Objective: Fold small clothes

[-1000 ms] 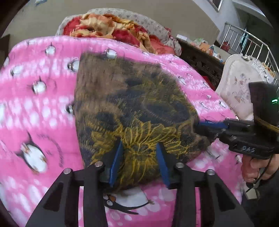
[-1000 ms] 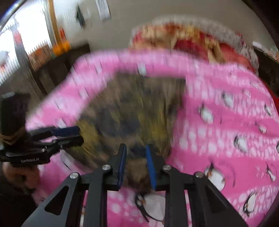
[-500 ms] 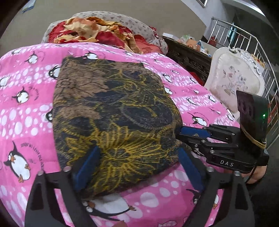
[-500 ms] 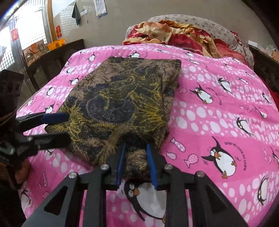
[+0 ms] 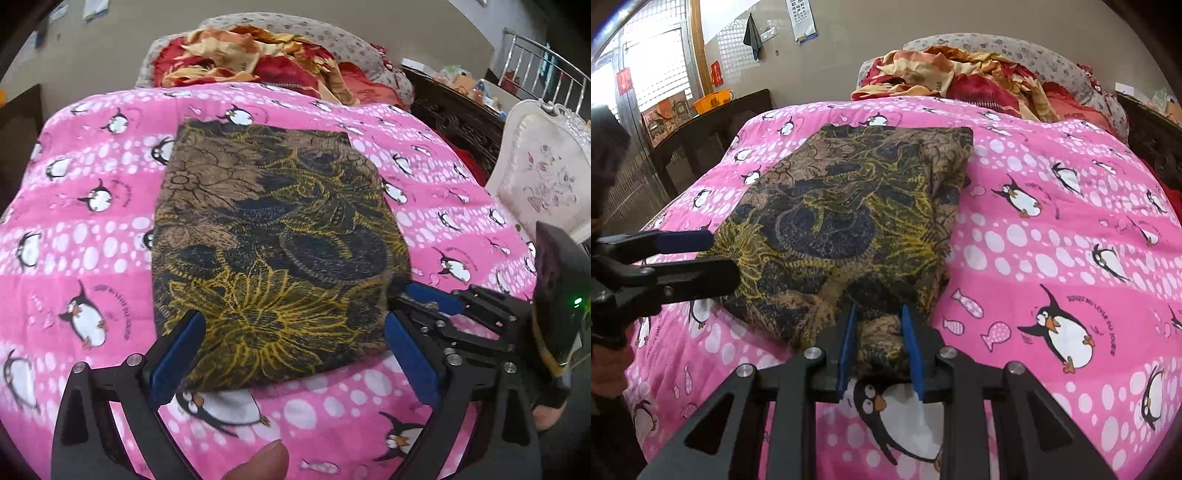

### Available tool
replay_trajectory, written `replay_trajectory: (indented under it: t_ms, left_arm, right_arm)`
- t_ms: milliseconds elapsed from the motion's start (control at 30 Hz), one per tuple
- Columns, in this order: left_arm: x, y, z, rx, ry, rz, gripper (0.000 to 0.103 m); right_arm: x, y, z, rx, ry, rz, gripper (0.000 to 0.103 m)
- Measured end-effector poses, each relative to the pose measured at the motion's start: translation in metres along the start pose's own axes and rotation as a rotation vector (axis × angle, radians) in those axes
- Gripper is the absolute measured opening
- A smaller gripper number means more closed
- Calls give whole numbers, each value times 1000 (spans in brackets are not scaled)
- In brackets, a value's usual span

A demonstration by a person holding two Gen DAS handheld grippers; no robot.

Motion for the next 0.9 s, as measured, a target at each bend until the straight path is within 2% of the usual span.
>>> replay_trajectory:
  t_ms: [167,767,900]
  left_arm:
    - [12,-3,-5,25,-50,15,82]
    - [-6,5,-22,77,-67,-37,82]
    - [-2,-17,-40,73,-91,10,82]
  right_arm:
    - [0,0,0,1,0,2,27]
    - [0,0,-2,3,5,8,27]
    - [6,-14,-5,-13,10,-24,27]
Point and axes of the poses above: each gripper's, at about its wrist camera, not at the fingertips, and x roughly against the way its jaws point, z to its right, y to its underside, the point moved 8 cm from there along -x, roughly the way its jaws point, and after that the axes turned 13 degrees about -x, right-handed, at the moved point
